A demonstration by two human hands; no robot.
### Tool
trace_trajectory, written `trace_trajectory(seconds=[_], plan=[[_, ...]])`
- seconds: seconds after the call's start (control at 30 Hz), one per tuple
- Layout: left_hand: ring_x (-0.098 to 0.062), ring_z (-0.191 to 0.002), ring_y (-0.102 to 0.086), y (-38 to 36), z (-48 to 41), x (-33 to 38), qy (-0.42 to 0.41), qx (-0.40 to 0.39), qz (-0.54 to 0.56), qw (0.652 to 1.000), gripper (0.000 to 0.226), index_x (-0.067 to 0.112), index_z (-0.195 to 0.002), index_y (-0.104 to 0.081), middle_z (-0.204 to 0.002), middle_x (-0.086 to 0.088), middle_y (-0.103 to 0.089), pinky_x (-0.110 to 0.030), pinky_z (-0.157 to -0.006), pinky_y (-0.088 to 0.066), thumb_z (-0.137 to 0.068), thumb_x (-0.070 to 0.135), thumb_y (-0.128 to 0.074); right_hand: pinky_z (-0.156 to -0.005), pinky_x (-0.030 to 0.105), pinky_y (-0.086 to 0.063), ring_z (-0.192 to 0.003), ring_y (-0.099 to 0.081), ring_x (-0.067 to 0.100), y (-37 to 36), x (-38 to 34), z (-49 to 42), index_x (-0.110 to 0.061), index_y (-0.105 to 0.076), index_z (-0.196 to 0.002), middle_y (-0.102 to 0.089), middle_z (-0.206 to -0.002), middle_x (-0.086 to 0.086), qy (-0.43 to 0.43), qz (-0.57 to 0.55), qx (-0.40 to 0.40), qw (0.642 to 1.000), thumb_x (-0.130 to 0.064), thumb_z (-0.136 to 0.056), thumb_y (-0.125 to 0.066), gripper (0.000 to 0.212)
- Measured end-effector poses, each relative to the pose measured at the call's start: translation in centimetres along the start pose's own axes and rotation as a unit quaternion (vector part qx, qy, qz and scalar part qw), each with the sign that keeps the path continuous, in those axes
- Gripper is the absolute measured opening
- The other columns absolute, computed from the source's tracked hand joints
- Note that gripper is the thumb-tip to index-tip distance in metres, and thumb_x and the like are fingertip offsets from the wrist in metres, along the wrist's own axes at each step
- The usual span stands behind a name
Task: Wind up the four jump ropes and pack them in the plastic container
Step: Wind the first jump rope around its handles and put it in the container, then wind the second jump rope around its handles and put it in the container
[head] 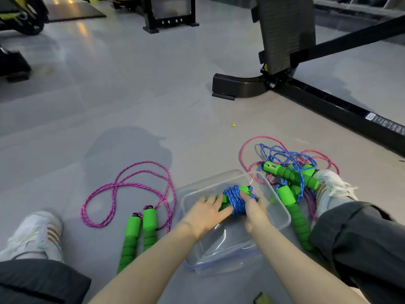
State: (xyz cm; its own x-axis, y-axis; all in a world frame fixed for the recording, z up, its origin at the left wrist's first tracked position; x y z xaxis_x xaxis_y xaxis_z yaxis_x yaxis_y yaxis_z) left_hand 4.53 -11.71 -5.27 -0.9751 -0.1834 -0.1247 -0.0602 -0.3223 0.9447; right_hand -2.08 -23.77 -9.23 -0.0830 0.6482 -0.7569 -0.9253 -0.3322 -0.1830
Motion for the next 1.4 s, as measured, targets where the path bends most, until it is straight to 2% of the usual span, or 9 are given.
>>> trace_trajectory(seconds=[0.1, 0.27, 0.37, 0.7, 0.83, 1.03, 1.17, 1.3, 1.4], plan=[[-0.041, -0.137, -0.021, -0.2, -0.5, 0.4, 0.039, -0.045, 0.074, 0.995, 0.072, 0.018, -0.147, -0.016, -0.156, -0.021, -0.004, -0.051, -0.097, -0.043, -0.087, -0.007, -0.047, -0.102, 0.043, -0.039, -0.12, -0.047, 0.033, 0.1, -0.5, 0.2, -0.01, -0.045, -0.128, -0.052, -0.129, 0.017, 0.078, 0.233, 0.052, 0.968, -0.034, -0.088, -0.061, 0.049], [-0.048, -0.141, -0.007, -0.2, -1.0, 1.4, 0.062, -0.073, 0.092, 0.991, 0.067, 0.019, -0.15, -0.012, -0.156, -0.023, 0.007, -0.055, -0.108, -0.029, -0.093, -0.004, -0.037, -0.085, 0.045, -0.042, -0.108, -0.049, 0.039, -0.1, -2.2, 1.9, 0.0, -0.059, -0.11, -0.052, -0.112, 0.022, 0.319, 0.667, 0.12, 0.663, -0.032, -0.09, -0.058, 0.038], [-0.044, -0.143, -0.001, -0.4, -0.7, 1.5, 0.074, -0.082, 0.116, 0.987, 0.064, 0.022, -0.151, -0.013, -0.157, -0.018, 0.01, -0.052, -0.115, -0.016, -0.096, -0.001, -0.034, -0.082, 0.042, -0.045, -0.109, -0.05, 0.036, 0.3, -1.7, 2.3, -0.001, -0.057, -0.108, -0.048, -0.116, 0.017, 0.353, 0.717, 0.046, 0.6, -0.009, -0.092, -0.048, 0.02], [-0.029, -0.146, 0.003, -1.4, 1.3, -0.1, 0.05, -0.067, 0.027, 0.996, 0.071, 0.025, -0.152, -0.003, -0.159, -0.011, 0.01, -0.047, -0.117, 0.001, -0.097, 0.007, -0.043, -0.086, 0.036, -0.044, -0.114, -0.05, 0.032, 1.2, -1.4, 3.6, -0.004, -0.049, -0.12, -0.042, -0.129, 0.014, 0.326, 0.763, -0.04, 0.557, -0.011, -0.096, -0.039, 0.028], [-0.028, -0.136, -0.037, -0.9, 4.4, -0.6, 0.102, 0.124, 0.021, 0.987, 0.065, 0.015, -0.144, -0.037, -0.15, -0.017, -0.033, -0.046, -0.111, -0.027, -0.084, 0.018, -0.062, -0.053, 0.035, -0.049, -0.063, -0.061, 0.033, 0.2, -1.7, 4.9, -0.005, -0.066, -0.076, -0.06, -0.074, 0.013, 0.441, 0.744, 0.048, 0.5, -0.007, -0.056, -0.078, 0.024], [-0.025, -0.063, -0.065, -4.1, 11.2, -3.7, 0.359, 0.262, 0.152, 0.883, 0.038, 0.012, -0.098, -0.067, -0.084, -0.007, -0.067, -0.029, -0.047, -0.049, -0.076, 0.024, -0.039, -0.062, 0.033, -0.047, -0.076, -0.058, 0.033, -6.4, 0.1, 10.3, -0.007, -0.061, -0.089, -0.058, -0.089, 0.012, 0.556, 0.655, -0.118, 0.498, -0.004, -0.062, -0.063, 0.028], [-0.032, -0.098, -0.061, -6.7, 14.8, -3.3, 0.533, 0.156, 0.323, 0.766, 0.041, 0.01, -0.11, -0.055, -0.105, -0.012, -0.06, -0.038, -0.073, -0.049, -0.096, 0.045, -0.041, -0.088, 0.04, -0.04, -0.113, -0.051, 0.035, -11.8, 4.5, 14.2, -0.002, -0.049, -0.118, -0.05, -0.122, 0.02, 0.41, 0.644, -0.287, 0.579, -0.001, -0.089, -0.04, 0.031], [-0.033, -0.12, -0.049, -9.4, 15.4, -3.9, 0.619, 0.09, 0.465, 0.627, 0.048, 0.003, -0.122, -0.048, -0.129, -0.017, -0.051, -0.037, -0.093, -0.041, -0.099, 0.044, -0.039, -0.09, 0.034, -0.039, -0.12, -0.051, 0.032, -13.6, 9.3, 14.2, 0.0, -0.042, -0.127, -0.051, -0.13, 0.022, 0.223, 0.677, -0.25, 0.655, -0.001, -0.091, -0.039, 0.037], [-0.034, -0.118, -0.051, -11.1, 15.1, -5.3, 0.609, 0.076, 0.503, 0.608, 0.042, 0.001, -0.117, -0.052, -0.127, -0.02, -0.054, -0.037, -0.093, -0.041, -0.097, 0.038, -0.046, -0.091, 0.037, -0.044, -0.114, -0.056, 0.033, -13.7, 11.6, 12.3, -0.001, -0.045, -0.127, -0.053, -0.128, 0.021, 0.21, 0.677, -0.204, 0.675, -0.004, -0.085, -0.043, 0.042]])
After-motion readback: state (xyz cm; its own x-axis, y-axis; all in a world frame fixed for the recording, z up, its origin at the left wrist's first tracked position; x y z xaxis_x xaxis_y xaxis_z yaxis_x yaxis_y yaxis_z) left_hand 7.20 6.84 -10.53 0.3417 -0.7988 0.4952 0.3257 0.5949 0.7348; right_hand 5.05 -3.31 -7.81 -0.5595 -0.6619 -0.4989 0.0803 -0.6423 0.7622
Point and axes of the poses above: each hand's wrist, its own z-axis away from the middle knuckle, its own y-axis out of the back of the hand, x = y × z, the point moved 1 cm from there along -z, towards the middle knuckle
